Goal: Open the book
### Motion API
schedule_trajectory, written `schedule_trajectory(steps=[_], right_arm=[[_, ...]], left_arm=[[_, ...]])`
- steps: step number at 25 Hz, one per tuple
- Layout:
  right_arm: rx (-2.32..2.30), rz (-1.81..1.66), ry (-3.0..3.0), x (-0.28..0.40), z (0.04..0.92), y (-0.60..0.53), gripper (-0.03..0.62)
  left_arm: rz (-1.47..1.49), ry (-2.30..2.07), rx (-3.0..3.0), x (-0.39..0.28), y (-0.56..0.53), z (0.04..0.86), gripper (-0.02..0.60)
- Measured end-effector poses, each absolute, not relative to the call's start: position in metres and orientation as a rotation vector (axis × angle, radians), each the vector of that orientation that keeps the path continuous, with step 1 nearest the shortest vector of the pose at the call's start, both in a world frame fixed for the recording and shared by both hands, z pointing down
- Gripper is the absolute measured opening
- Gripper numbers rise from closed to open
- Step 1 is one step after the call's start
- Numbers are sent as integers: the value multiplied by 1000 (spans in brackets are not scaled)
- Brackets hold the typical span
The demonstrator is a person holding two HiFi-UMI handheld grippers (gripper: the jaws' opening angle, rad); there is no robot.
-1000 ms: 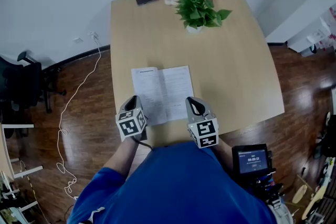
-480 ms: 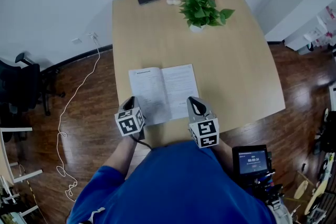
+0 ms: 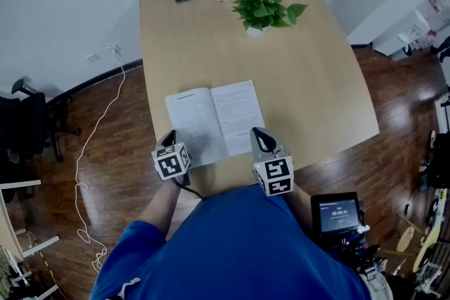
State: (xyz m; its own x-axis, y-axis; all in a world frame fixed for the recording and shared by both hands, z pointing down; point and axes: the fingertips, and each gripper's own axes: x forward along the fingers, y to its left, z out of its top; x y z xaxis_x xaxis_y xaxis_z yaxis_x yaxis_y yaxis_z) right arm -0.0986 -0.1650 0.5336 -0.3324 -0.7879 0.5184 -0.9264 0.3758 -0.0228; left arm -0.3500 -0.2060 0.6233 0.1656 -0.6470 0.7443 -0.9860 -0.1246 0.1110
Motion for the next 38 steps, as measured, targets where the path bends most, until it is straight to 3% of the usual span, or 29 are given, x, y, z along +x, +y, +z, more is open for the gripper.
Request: schedule_trajectory(steps=[14, 38], right_arm=[[1497, 472, -2173, -91, 538, -162, 3], [1494, 481, -2185, -94, 542, -166, 3]], left_arm=[[912, -1503, 1797, -355, -206, 655, 6], [906, -1541, 1804, -358, -208, 653, 6]])
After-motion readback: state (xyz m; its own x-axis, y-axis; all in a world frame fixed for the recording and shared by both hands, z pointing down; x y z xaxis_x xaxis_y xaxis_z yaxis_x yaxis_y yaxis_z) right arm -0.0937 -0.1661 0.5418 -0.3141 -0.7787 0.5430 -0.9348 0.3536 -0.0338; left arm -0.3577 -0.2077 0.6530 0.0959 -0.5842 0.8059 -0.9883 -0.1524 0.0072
